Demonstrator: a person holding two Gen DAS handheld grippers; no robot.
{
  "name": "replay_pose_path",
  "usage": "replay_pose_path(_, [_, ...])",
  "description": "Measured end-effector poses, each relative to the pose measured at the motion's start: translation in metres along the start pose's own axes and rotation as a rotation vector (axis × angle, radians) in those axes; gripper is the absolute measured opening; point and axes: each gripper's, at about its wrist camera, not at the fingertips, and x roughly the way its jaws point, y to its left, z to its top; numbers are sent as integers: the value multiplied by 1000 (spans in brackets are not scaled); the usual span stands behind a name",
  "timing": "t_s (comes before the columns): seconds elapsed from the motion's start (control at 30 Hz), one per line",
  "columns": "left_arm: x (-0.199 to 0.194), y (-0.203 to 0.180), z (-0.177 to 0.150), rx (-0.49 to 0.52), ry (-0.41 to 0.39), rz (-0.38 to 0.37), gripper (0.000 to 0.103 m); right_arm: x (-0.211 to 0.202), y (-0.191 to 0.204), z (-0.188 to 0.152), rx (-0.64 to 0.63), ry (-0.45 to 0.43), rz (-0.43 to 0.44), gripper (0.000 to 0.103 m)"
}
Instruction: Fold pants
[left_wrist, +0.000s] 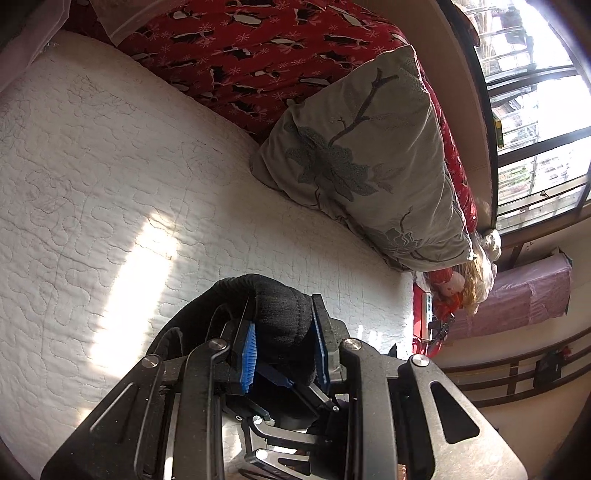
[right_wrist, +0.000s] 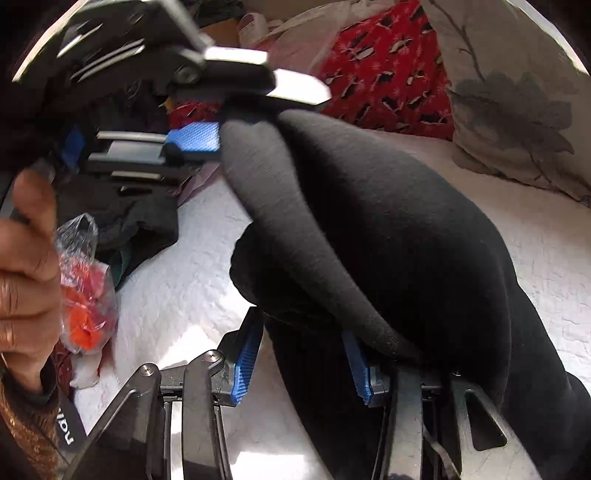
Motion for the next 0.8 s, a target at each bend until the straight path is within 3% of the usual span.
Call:
replay_pose_path(0.1, [3,8,0,-16,-1,-14,23,-14,-17,0,88,24,65,46])
replay_pose_path(0.17, [1,10,-1,-8,-8,-12,23,-35,-16,-12,54,32,81,49])
replay_pose_path(0.23, [-1,12,-2,-13,-12,-9,23,-63,-17,-24,30,-21,80,49])
replay_pose_path(0.33, [-1,15,-3,-23,-13,-1,23,-93,-12,-26,-44,-171,-21,69])
replay_pose_path(0.37, [-1,15,-3,-27,-14,3,23,-92,-8,-23,-77,-190,-51,79])
replay_pose_path(0.43, [0,17,-2,-42,-12,3,23,-77,-2,-17,-130,-138,-72,79])
replay_pose_path(0.47, [0,17,-2,-50,-10,1,23,-68,4,-16,-171,-120,-81,73])
replay_pose_path(0.53, [0,17,-1,-56,-9,-4,23,-56,17,-18,-281,-126,-157,53])
replay_pose_path(0.67, [2,16,-1,-58,-7,-1,23,-33,23,-11,-370,-118,-268,3])
replay_pose_path(0.8, [-1,17,-1,-45,-21,-34,23,-35,11,1,-325,-73,-210,3])
